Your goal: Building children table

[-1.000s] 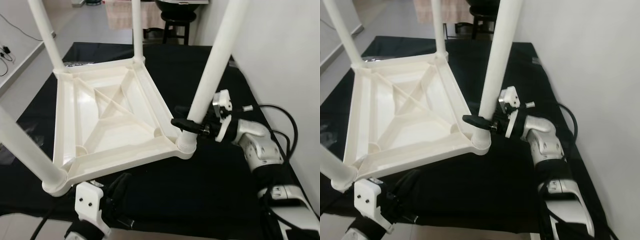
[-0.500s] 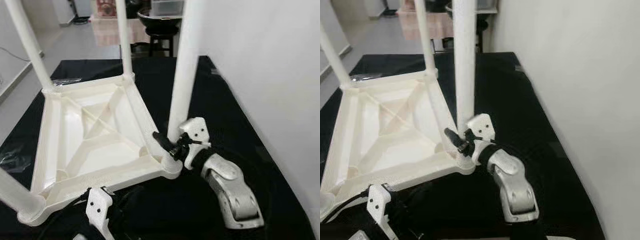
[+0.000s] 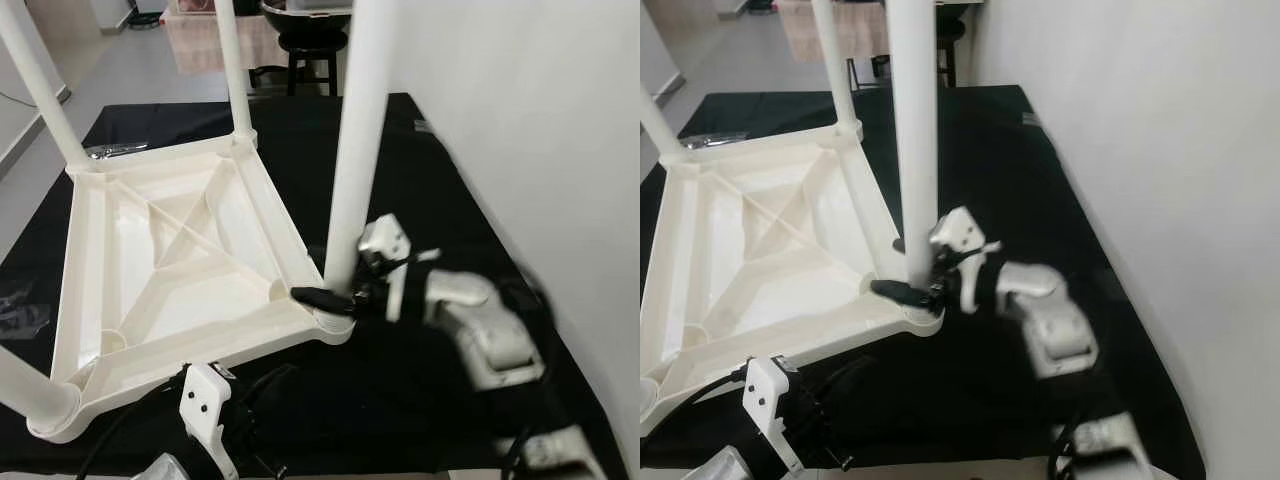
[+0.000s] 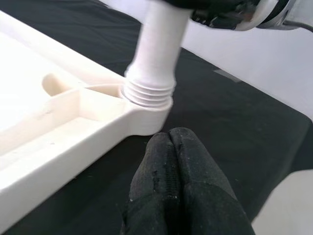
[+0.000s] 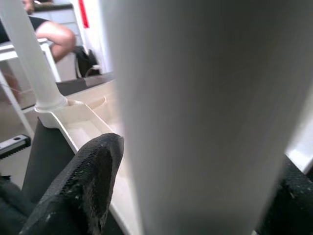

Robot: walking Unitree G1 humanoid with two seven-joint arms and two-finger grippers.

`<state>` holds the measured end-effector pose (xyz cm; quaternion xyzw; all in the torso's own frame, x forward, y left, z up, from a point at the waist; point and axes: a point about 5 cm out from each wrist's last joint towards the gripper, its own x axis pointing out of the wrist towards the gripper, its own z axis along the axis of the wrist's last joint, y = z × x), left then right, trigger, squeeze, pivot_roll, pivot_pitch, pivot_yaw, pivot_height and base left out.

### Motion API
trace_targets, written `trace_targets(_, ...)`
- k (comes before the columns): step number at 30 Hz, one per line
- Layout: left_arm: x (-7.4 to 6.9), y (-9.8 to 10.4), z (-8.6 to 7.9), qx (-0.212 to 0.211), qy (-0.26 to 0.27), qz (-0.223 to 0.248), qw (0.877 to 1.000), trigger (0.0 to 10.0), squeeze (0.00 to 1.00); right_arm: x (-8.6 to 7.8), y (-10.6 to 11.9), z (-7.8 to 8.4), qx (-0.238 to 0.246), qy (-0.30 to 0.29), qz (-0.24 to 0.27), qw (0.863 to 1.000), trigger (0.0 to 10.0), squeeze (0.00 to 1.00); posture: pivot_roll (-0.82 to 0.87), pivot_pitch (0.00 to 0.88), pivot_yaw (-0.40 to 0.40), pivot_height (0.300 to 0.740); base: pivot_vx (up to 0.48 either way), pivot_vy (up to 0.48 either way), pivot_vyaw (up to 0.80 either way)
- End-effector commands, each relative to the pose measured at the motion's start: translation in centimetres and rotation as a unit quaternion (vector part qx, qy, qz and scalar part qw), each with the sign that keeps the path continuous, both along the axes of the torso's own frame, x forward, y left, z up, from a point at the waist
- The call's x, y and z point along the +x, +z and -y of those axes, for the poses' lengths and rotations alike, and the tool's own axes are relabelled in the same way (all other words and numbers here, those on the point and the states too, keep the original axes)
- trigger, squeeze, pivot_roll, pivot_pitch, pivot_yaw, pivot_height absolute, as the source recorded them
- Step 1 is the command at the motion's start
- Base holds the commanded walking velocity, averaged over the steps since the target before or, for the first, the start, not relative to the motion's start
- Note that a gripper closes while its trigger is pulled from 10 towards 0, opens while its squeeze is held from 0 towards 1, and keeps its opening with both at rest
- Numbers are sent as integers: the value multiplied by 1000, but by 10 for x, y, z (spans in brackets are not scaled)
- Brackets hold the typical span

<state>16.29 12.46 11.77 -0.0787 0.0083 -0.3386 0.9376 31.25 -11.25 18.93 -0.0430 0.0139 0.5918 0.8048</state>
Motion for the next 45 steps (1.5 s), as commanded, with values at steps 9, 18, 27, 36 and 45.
trace_targets(9, 8, 17, -15, 81, 57, 83, 992, 10000, 0, 21, -5, 4, -4, 63, -39, 997, 0, 0, 104, 51, -67, 740, 0, 0, 0)
trace_targets(18, -2, 12, -1, 34, 0, 49, 998, 10000, 0, 17, -5, 18, 11, 90, -60, 994, 0, 0, 92, 56, -59, 740, 0, 0, 0)
trace_targets(27, -5, 9, -1, 1, -14, 21, 1000, 10000, 0, -31, -79, -7, -61, -219, -129, 965, 0, 0, 84, 84, -59, 740, 0, 0, 0)
trace_targets(36, -3, 5, -2, -10, -33, 10, 999, 10000, 0, -46, -67, -25, -52, -223, -103, 968, 0, 0, 45, 56, -33, 740, 0, 0, 0)
trace_targets(45, -1, 4, 0, -16, -31, 8, 999, 10000, 0, -38, -57, -27, -26, -199, -97, 975, 10000, 1000, 46, 40, -28, 740, 0, 0, 0)
